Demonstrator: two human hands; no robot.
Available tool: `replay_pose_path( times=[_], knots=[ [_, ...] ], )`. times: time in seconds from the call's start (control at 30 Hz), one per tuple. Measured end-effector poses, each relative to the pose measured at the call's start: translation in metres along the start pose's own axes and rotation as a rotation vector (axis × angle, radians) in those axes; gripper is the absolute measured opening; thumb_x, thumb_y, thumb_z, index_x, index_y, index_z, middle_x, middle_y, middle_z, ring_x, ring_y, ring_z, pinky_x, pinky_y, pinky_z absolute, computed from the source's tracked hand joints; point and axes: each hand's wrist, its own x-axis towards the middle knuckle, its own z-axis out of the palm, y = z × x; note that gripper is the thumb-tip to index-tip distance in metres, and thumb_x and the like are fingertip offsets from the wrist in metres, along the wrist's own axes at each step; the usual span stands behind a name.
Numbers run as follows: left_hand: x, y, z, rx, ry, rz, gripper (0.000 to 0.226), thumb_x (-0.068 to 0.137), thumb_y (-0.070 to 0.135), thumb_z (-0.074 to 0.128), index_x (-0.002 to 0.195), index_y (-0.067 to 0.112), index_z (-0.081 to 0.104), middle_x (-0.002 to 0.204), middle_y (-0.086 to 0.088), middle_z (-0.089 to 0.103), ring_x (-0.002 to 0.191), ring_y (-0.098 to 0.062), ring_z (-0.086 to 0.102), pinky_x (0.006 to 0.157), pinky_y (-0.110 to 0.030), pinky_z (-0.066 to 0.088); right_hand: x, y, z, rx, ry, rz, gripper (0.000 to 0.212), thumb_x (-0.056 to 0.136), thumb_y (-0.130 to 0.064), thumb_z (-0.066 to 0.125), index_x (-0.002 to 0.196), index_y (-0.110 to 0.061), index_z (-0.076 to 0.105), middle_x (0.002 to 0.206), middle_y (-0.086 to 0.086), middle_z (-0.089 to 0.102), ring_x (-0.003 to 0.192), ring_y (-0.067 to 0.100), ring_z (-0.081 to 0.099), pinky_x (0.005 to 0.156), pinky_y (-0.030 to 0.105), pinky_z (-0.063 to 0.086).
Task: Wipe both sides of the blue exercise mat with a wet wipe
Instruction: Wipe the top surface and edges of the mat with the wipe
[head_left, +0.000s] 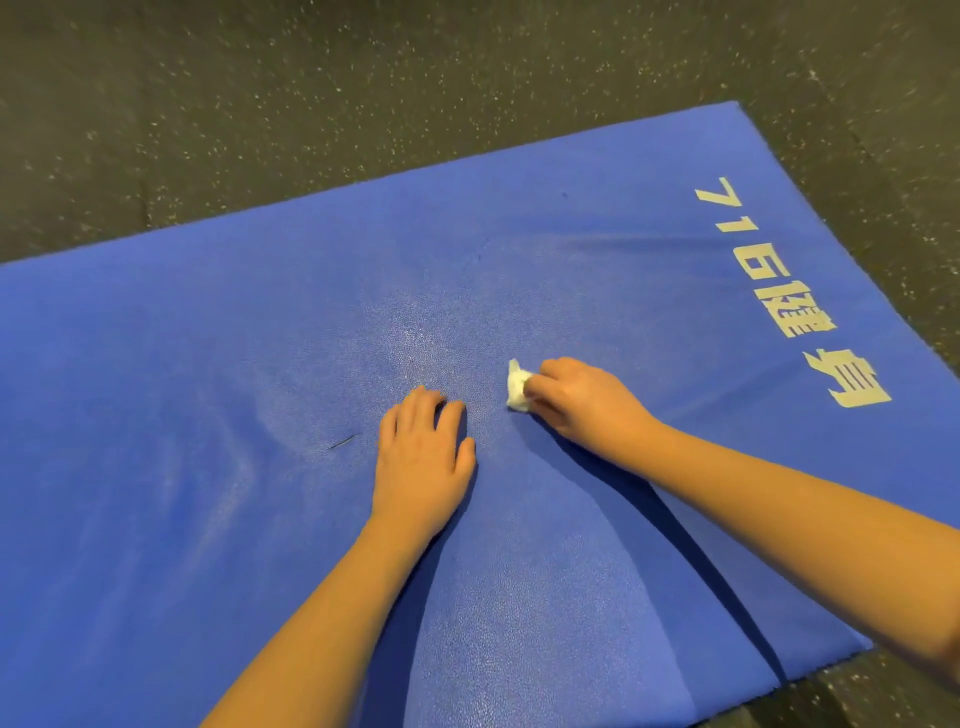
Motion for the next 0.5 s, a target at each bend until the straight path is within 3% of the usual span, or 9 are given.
replay_pose_path(
  times=[0.1,0.17,0.3,0.37,0.5],
  knots=[
    [0.026,-0.009,-0.001,0.023,-0.042,-0.072,0.061,0.091,0.042,0.029,0.143,0.015,0.043,0.154,-0.008,0.034,0.144,-0.031,0.024,0.114,-0.054,0.016,0.021,0.023,-0.005,-0.021,0.123,0.260,0.021,0.090,-0.016,0.063,0.080,0.001,0.059,0.076,0.016,0.050,0.065,0.031,0.046,0.051,0.038,0.039],
    [0.031,-0.009,0.007,0.043,-0.061,-0.115,0.065,0.093,0.045,0.021,0.148,0.016,0.037,0.158,-0.006,0.027,0.147,-0.030,0.019,0.115,-0.056,0.012,0.028,0.028,-0.002,-0.017,0.153,0.346,0.021,0.093,-0.015,0.058,0.081,0.002,0.059,0.080,0.016,0.048,0.067,0.031,0.045,0.055,0.037,0.037],
    [0.029,-0.008,0.019,0.071,0.008,-0.120,0.060,0.094,0.042,0.026,0.145,0.015,0.042,0.154,-0.007,0.035,0.144,-0.032,0.028,0.113,-0.059,0.020,0.014,0.008,0.011,0.033,0.099,0.045,0.019,0.087,-0.016,0.057,0.090,-0.001,0.069,0.077,0.016,0.051,0.065,0.031,0.051,0.048,0.035,0.041],
    [0.030,-0.008,0.020,0.076,0.024,-0.115,0.060,0.094,0.042,0.028,0.145,0.015,0.043,0.154,-0.007,0.036,0.144,-0.032,0.029,0.113,-0.059,0.021,0.012,0.007,0.009,-0.022,0.022,-0.068,0.010,0.082,-0.010,0.069,0.089,-0.004,0.069,0.077,0.014,0.053,0.063,0.029,0.051,0.044,0.028,0.032],
    [0.030,-0.009,0.024,0.079,0.049,-0.110,0.060,0.093,0.042,0.028,0.144,0.015,0.044,0.153,-0.007,0.037,0.144,-0.032,0.029,0.113,-0.056,0.017,0.046,0.030,-0.001,-0.095,0.107,0.092,0.017,0.070,0.003,0.075,0.068,0.002,0.059,0.069,0.017,0.051,0.056,0.033,0.050,0.046,0.026,0.024]
  ],
)
